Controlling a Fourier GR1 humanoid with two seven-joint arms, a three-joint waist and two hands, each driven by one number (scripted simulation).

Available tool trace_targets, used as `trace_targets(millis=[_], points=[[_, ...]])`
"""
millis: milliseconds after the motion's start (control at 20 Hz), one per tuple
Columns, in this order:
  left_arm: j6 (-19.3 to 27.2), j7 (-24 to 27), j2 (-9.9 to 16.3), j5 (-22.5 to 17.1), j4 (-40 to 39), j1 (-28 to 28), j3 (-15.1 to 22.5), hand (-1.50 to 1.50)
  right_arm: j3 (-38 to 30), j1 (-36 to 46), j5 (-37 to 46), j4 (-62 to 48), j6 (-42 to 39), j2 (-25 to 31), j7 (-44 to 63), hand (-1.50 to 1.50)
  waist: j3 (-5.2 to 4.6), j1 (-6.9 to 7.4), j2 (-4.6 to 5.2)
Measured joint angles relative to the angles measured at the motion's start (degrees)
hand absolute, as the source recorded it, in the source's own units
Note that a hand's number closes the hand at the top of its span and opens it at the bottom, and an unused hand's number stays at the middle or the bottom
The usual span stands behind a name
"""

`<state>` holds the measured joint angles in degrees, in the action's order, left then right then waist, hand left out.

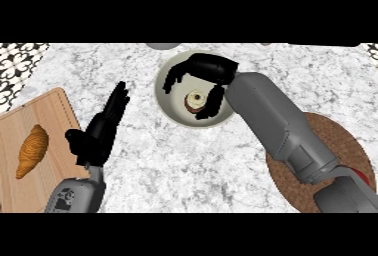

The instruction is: Pick the cupcake from the placemat and place it in the bowl

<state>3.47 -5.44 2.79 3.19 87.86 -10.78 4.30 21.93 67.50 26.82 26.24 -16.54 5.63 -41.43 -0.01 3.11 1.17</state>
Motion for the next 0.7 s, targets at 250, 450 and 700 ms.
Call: trace_targets(millis=[250,450,700], points=[[-0.6,0.1,0.6,-0.4,0.4,0.3,-0.6,0.0,-3.8,1.5,-3.2,-5.2,-2.8,-0.4,-5.4,-1.5,0.02,-0.03,-0.04],[0.0,-0.1,0.1,-0.2,0.2,0.0,-0.6,0.0,-8.5,3.2,-7.6,-7.2,-3.5,-0.1,-6.1,-1.5,0.03,-0.22,-0.07],[-0.3,0.7,0.3,-0.1,-0.1,0.3,-0.6,0.0,-13.6,6.8,-12.6,-10.3,-7.4,1.8,-3.0,-1.5,0.02,-0.29,-0.11]])
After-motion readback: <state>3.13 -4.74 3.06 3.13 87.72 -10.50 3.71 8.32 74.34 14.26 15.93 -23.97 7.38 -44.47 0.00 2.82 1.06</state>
